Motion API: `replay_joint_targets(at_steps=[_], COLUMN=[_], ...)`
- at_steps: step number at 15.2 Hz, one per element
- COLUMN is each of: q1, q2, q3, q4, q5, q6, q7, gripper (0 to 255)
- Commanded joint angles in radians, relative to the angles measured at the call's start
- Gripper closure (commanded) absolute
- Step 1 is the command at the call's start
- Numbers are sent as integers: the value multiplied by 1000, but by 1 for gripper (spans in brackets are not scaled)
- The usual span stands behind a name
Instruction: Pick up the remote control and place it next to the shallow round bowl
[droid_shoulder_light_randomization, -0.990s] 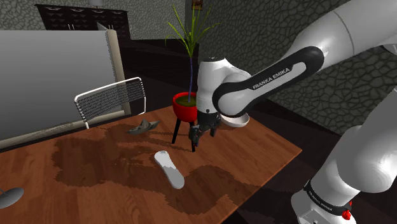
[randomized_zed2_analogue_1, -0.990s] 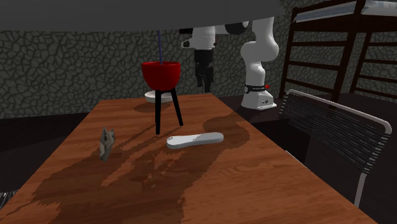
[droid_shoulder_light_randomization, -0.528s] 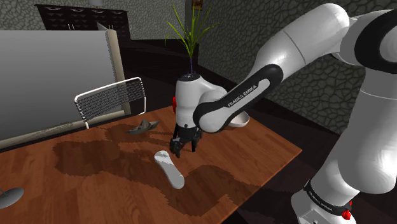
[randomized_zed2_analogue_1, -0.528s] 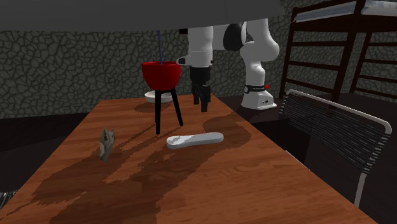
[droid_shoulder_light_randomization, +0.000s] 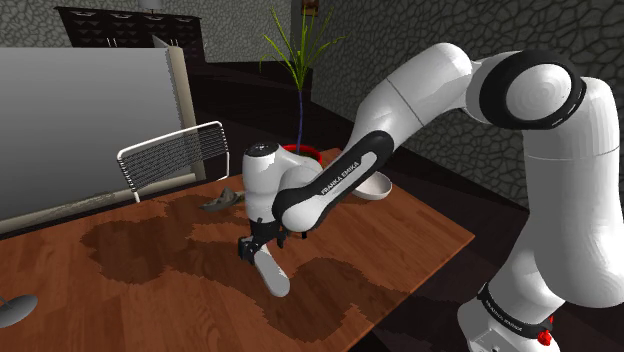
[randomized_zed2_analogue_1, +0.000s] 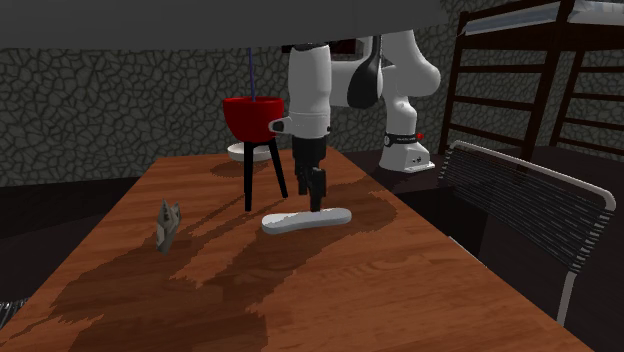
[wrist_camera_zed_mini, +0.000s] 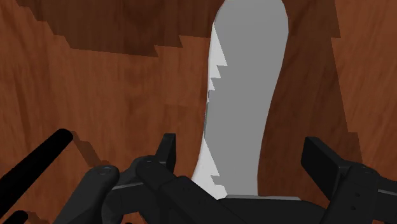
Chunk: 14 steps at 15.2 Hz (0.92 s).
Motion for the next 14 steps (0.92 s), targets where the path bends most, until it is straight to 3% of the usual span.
replay_joint_targets(at_steps=[1, 6, 14], q1=[9, 25, 25], q2=[26, 83, 83], q3=[-8, -31, -31], q4=[12, 17, 17], q5=[-12, -41, -41], q6=[14, 64, 64], q7=[9, 28, 28], gripper=[0, 0, 0])
